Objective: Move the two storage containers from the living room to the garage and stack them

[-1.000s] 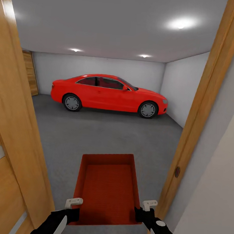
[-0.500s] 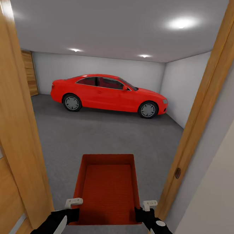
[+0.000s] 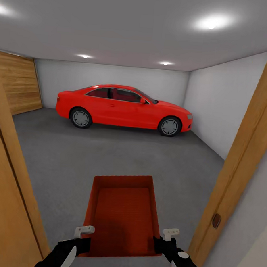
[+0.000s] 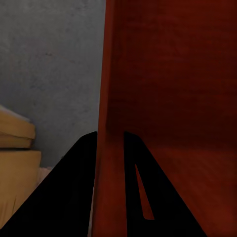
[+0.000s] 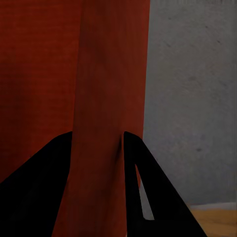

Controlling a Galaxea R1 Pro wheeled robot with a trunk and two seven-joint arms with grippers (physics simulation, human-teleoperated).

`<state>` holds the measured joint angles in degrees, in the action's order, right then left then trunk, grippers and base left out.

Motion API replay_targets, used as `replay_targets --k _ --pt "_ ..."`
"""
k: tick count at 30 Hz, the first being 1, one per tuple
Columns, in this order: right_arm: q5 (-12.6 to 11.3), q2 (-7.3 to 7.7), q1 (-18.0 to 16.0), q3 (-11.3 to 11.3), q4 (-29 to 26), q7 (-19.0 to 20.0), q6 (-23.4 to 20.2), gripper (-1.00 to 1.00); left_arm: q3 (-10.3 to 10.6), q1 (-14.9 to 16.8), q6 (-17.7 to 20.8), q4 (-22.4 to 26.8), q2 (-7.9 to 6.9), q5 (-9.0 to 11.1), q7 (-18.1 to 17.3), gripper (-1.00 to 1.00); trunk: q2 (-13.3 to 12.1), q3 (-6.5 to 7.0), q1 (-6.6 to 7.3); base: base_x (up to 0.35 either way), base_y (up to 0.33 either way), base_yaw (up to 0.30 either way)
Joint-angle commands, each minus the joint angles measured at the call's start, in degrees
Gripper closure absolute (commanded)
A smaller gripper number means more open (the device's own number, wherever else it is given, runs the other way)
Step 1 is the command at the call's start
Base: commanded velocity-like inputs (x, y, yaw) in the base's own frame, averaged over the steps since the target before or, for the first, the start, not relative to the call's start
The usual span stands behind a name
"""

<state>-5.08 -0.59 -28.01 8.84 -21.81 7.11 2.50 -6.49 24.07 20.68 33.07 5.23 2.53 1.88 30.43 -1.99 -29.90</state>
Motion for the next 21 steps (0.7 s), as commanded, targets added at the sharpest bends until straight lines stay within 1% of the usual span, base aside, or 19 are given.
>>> replay_targets --k 1,7,12,18,21 --pt "-0.6 0.09 0.0 1.7 0.2 1.8 0.2 1.0 -0.3 0.0 0.1 1.6 -0.94 -1.3 2.0 1.0 0.1 -0.12 -0.06 0.248 0.0 0.0" --pt "-0.6 0.1 0.0 1.7 0.2 1.8 0.2 1.0 -0.3 0.1 0.1 1.6 -0.93 -1.2 2.0 1.0 0.1 -0.12 -0.06 0.082 0.0 0.0" --pt "-0.6 0.14 0.0 1.7 0.2 1.9 0.2 1.0 -0.3 0.1 0.1 1.6 -0.95 -1.3 2.0 1.0 0.1 -0.12 -0.06 0.242 0.0 0.0" --pt "-0.6 0.08 0.0 1.7 0.2 1.8 0.2 1.0 -0.3 0.1 0.1 1.6 -0.93 -1.3 2.0 1.0 0.1 -0.12 -0.06 0.029 0.001 0.0" --pt "-0.6 0.08 0.0 1.7 0.2 1.9 0.2 1.0 -0.3 0.0 0.1 1.6 -1.0 -1.3 2.0 1.0 0.1 -0.12 -0.06 0.134 0.097 0.0"
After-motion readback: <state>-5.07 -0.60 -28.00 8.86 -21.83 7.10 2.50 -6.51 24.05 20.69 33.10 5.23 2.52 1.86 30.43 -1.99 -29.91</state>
